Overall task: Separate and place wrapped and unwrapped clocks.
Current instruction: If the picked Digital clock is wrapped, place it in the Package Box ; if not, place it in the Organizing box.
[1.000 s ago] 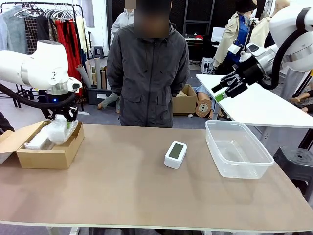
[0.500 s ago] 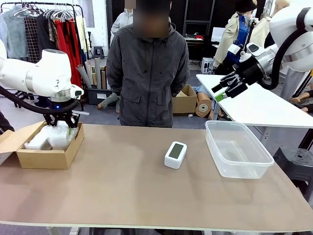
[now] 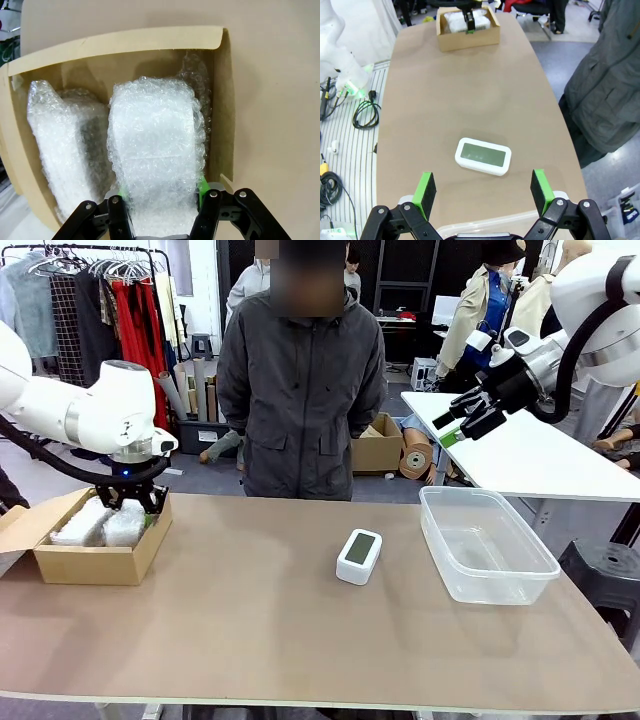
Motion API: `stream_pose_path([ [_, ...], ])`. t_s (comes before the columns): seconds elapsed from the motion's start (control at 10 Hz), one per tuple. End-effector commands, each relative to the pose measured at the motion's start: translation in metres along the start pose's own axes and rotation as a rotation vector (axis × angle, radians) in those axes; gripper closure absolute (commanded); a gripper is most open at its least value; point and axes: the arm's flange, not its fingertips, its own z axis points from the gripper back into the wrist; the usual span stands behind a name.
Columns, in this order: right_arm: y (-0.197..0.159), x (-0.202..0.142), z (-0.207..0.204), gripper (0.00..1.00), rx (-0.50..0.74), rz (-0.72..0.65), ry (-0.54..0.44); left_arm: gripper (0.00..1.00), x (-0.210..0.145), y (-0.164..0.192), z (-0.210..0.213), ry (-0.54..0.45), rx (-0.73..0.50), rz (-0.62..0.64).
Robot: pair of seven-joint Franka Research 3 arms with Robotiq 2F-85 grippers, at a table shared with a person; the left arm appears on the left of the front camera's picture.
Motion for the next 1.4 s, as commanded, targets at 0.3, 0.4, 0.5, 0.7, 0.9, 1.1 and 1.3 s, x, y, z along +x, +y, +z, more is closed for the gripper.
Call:
stream_pose_path([
  [0.3, 0.0, 0.002, 0.001, 0.0, -0.006, 0.004, 0.0, 0.94, 0.005, 0.003, -0.014, 0.014, 0.024, 0.023],
  [0.4, 0.0, 0.002, 0.001, 0.0, -0.006, 0.004, 0.0, 0.74, 0.005, 0.003, -0.014, 0.017, 0.022, 0.023],
  [0.5, 0.0, 0.002, 0.001, 0.0, -0.006, 0.004, 0.0, 0.55, 0.006, 0.004, -0.014, 0.022, 0.018, 0.024],
  [0.7, 0.0, 0.002, 0.001, 0.0, -0.006, 0.004, 0.0, 0.16, 0.005, 0.006, -0.007, 0.015, 0.013, 0.034],
  [0.9, 0.0, 0.002, 0.001, 0.0, -0.006, 0.004, 0.0, 0.0, 0.0, 0.007, 0.006, 0.013, 0.006, 0.068],
  [1.1, 0.0, 0.002, 0.001, 0.0, -0.006, 0.004, 0.0, 0.0, -0.006, 0.008, 0.023, -0.007, -0.012, 0.073],
  [1.3, 0.0, 0.002, 0.001, 0.0, -0.006, 0.004, 0.0, 0.0, -0.013, 0.008, 0.046, -0.032, -0.011, 0.07],
])
